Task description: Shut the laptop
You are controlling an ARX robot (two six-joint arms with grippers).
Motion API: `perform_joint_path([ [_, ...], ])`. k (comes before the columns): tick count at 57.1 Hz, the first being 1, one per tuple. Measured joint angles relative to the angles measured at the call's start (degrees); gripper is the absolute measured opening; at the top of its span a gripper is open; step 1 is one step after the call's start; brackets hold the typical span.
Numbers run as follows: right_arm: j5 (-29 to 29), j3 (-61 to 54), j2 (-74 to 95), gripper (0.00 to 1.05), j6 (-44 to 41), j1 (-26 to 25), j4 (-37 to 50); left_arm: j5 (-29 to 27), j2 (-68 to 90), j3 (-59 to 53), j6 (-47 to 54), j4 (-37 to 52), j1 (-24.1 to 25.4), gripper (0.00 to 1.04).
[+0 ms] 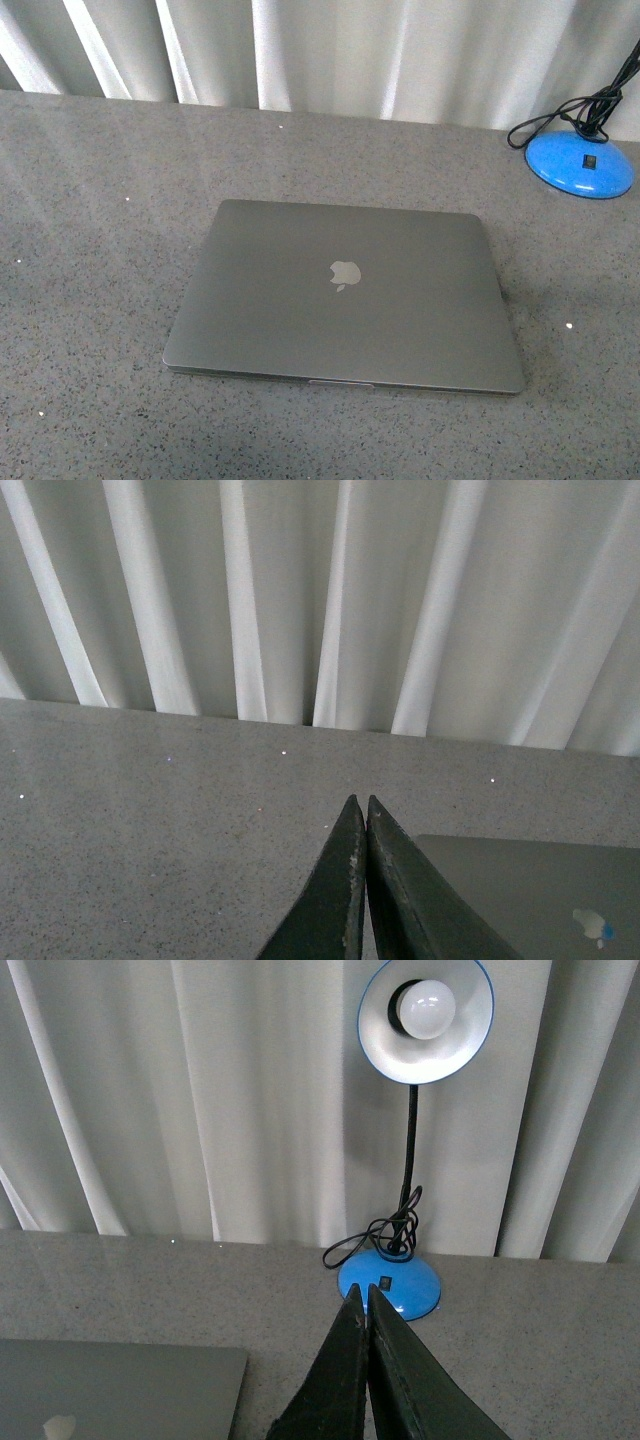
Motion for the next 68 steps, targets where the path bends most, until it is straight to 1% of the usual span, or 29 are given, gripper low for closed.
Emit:
perform_joint_path([
  [11,0.00,0.00,-5.51,0.01,0.00,0.00,-5.38,0.00,-4.52,0.00,-0.02,-4.44,0.00,0.04],
  [27,0.00,0.00,-10.32,0.01,0.00,0.00,-10.16,0.00,-8.74,0.00,-0.02,-8.74,0.00,0.04],
  [29,0.00,0.00,-10.73,0.01,0.00,0.00,-10.58,0.00,-10.84,0.02,0.00,-11.08,0.00,0.04],
  [31,0.00,0.00,-11.28,0.01,0.00,0.00,-11.08,0.02,-13.92,0.02,0.00,-15.69,0.00,0.04],
  [34,0.04,0.00,-11.85,0.01,0.02,0.00,-11.65,-0.02,-17.05,0.02,0.00,-18.25,0.00,0.04],
  [36,0.04,0.00,-12.24,0.01,0.02,0.00,-12.11,-0.02,-17.86,0.02,0.00,-18.40,0.00,0.04],
  [38,0.07,0.04,-14.21,0.01,0.04,0.00,-14.53,0.00,-18.29,0.02,0.00,-18.43,0.00,0.04],
  [40,-0.02,0.02,-17.44,0.01,0.02,0.00,-19.06,0.00,-18.36,0.02,0.00,-18.53,0.00,0.04],
  [42,-0.02,0.02,-19.41,0.01,0.04,0.00,-21.22,-0.02,-18.34,0.02,0.00,-18.56,0.00,0.04],
  [46,0.02,0.02,-21.62,0.01,0.17,0.00,-21.77,-0.02,-18.32,0.02,0.00,-18.73,0.00,0.04],
  [61,0.07,0.02,-21.77,0.01,0.37,0.00,-21.99,-0.02,-18.45,0.02,-0.04,-18.73,0.00,0.04],
  [63,0.07,0.02,-21.81,0.07,0.39,0.00,-21.99,-0.02,-18.45,0.02,-0.02,-18.73,0.00,0.10],
  [66,0.09,0.02,-21.81,0.21,0.42,0.00,-21.99,0.00,-18.45,0.02,-0.02,-18.73,0.00,0.23],
  [68,0.09,0.02,-21.81,0.26,0.39,0.00,-21.99,0.00,-18.45,0.02,-0.02,-18.73,0.00,0.30],
])
